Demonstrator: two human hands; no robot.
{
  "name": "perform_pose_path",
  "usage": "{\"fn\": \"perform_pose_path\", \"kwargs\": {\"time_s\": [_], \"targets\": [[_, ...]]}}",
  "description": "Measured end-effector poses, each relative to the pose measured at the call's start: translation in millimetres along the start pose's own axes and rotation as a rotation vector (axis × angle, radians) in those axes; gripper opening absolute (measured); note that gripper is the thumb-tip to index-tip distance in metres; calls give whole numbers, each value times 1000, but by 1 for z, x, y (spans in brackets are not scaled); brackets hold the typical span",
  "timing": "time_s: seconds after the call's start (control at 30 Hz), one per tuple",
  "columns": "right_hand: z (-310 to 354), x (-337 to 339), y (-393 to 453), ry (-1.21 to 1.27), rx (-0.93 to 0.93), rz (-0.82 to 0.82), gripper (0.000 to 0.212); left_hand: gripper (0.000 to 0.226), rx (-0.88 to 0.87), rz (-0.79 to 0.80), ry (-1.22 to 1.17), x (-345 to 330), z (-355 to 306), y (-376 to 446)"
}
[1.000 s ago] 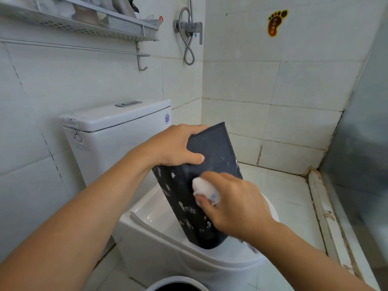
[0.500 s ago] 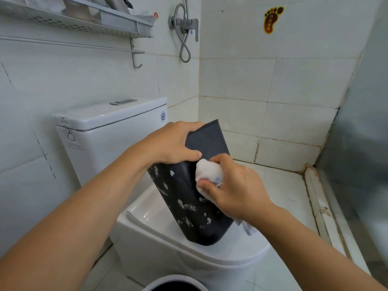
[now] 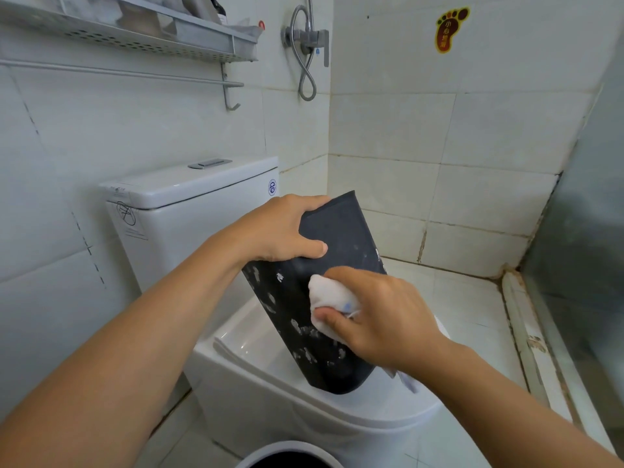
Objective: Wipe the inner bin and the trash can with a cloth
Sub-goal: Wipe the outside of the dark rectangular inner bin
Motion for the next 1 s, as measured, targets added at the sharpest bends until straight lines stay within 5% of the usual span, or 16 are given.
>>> {"fn": "perform_pose_path", "kwargs": {"time_s": [0.1,0.3,0.5,0.7,0.9,1.0], "targets": [[1,2,4,-5,-11,-104,42,79,-5,6,24,-1,-3,3],[-2,6,-16,-76,28,229,38,68,-14,4,-43,1,7,-1],[11,16,7,-57,89,-128,42,78,-57,25,42,-6,-7,6],[-5,7,-21,-118,27,225,39,79,-29,30,4,-2,2,4],[13,14,3,-16,89,-89,38,86,-53,34,71,-7,-5,9],[14,12,1,-41,92,-35,36,86,-48,44,54,-6,-5,9]]}}
Point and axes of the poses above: each hand's wrist, its own y-axis towards the middle knuckle, its own x-axis out of the back of the hand, z = x × y, the point moved 2 cm from there along y, towards the middle knuckle, and after that the axes turned 11 degrees about z, right-handed, at the moved point
